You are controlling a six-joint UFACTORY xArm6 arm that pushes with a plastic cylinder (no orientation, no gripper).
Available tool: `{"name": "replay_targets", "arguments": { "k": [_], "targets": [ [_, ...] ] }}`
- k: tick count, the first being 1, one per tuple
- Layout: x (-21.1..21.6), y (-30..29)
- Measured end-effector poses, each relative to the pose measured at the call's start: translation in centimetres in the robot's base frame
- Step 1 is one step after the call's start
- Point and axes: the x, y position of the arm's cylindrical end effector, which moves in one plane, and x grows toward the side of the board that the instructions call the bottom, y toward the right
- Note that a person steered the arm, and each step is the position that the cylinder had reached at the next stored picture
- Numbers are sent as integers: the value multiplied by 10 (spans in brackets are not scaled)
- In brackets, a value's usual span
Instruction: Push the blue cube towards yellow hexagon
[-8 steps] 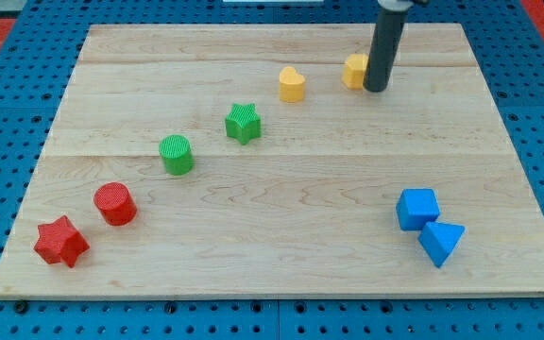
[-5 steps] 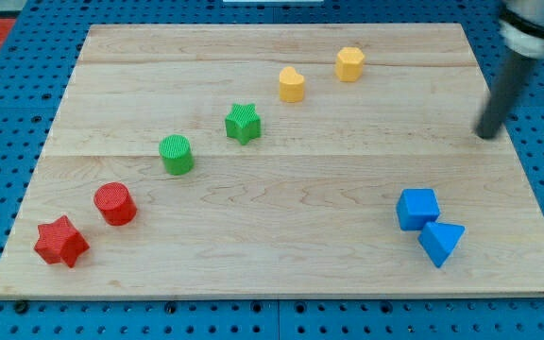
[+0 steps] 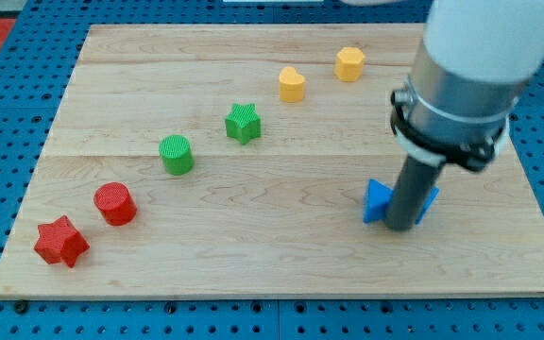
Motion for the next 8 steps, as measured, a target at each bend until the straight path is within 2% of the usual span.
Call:
{"name": "replay_targets", "arguments": {
  "k": [1,2,3,4,5,6,8],
  "targets": [
    [-20,45],
    [4,68],
    [-37,75],
    [-102,63],
    [-146,44],
    [-155,37],
    [-200,32]
  ]
}}
